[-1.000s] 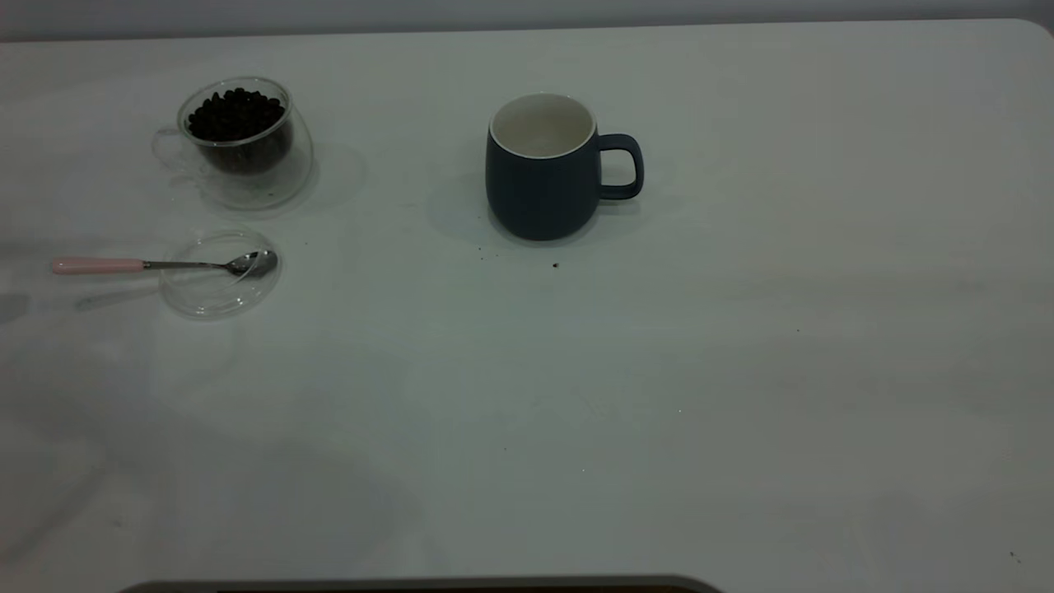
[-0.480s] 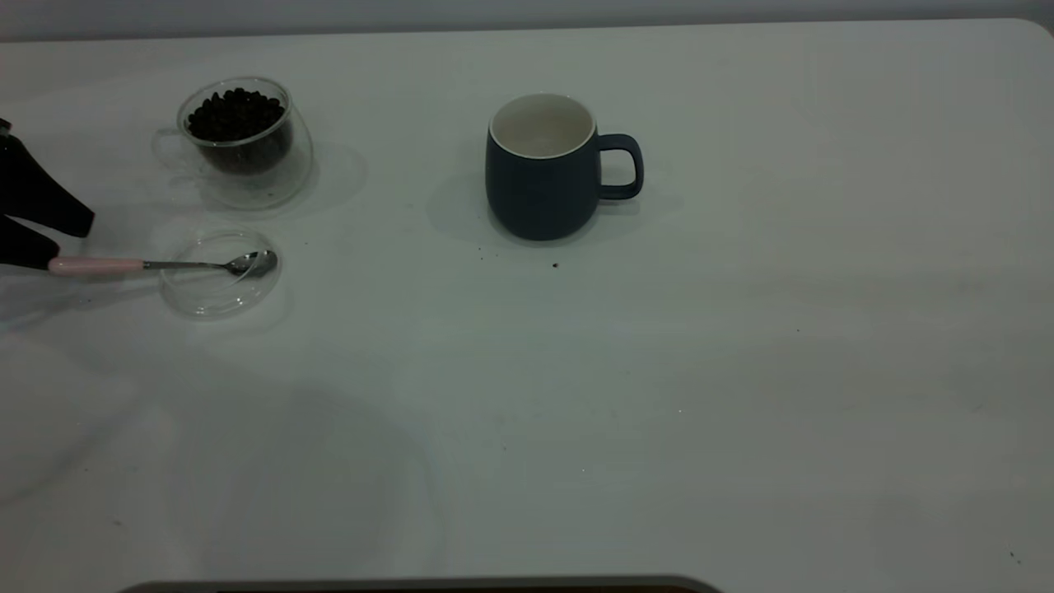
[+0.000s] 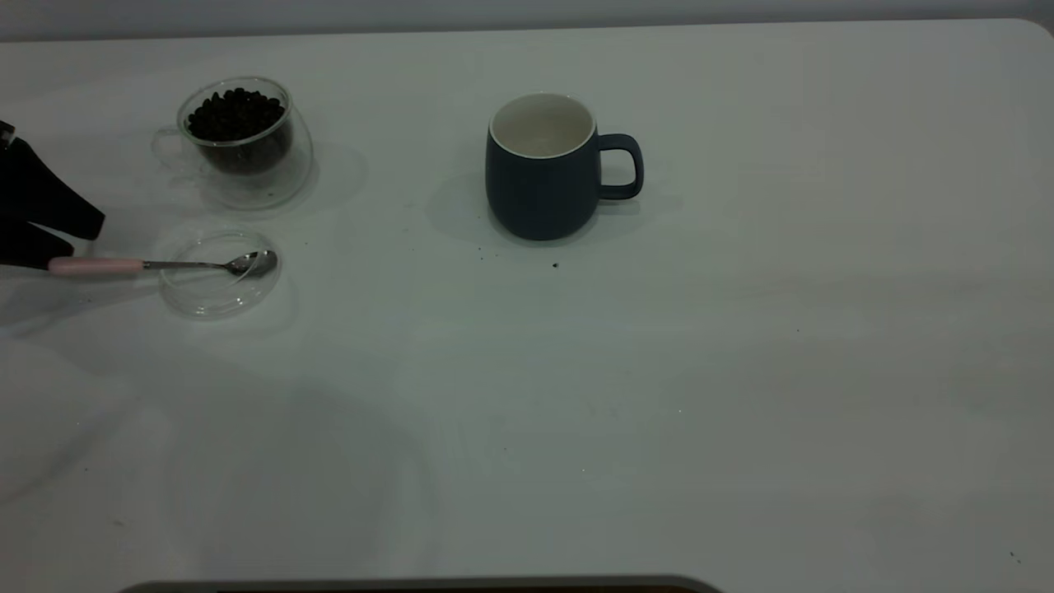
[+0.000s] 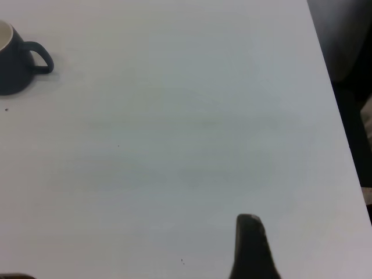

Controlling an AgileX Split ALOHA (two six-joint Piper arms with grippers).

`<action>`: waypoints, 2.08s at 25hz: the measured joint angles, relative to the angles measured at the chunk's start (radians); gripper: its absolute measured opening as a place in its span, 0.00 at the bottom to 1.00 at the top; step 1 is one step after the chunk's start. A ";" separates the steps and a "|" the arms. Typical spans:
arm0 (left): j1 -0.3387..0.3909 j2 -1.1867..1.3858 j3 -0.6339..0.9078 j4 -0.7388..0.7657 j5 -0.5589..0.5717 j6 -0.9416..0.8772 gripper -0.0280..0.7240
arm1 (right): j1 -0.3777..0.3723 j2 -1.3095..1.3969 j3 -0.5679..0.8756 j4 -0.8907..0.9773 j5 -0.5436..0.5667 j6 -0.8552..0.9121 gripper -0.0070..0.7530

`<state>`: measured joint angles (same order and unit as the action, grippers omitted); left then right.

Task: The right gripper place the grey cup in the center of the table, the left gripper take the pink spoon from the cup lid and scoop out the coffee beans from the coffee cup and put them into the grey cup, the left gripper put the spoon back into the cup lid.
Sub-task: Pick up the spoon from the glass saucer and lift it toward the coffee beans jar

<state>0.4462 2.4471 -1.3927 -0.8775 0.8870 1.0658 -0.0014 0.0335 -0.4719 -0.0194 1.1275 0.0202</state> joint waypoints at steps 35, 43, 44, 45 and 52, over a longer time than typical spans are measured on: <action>0.018 0.050 0.046 -0.096 -0.021 0.023 0.80 | 0.000 0.000 0.000 0.000 0.000 0.000 0.71; 0.018 0.074 0.048 -0.108 -0.011 0.023 0.76 | 0.000 0.000 0.000 0.000 0.000 0.000 0.71; 0.018 0.078 0.048 -0.112 -0.011 0.023 0.74 | 0.000 0.000 0.000 0.000 0.000 0.000 0.71; 0.018 0.080 0.048 -0.118 -0.011 0.023 0.73 | 0.000 0.000 0.000 0.000 0.000 0.000 0.71; 0.018 0.085 0.048 -0.127 -0.011 0.032 0.63 | 0.000 0.000 0.000 0.000 0.000 0.000 0.71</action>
<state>0.4646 2.5321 -1.3445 -1.0043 0.8755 1.0978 -0.0014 0.0335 -0.4719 -0.0194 1.1275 0.0202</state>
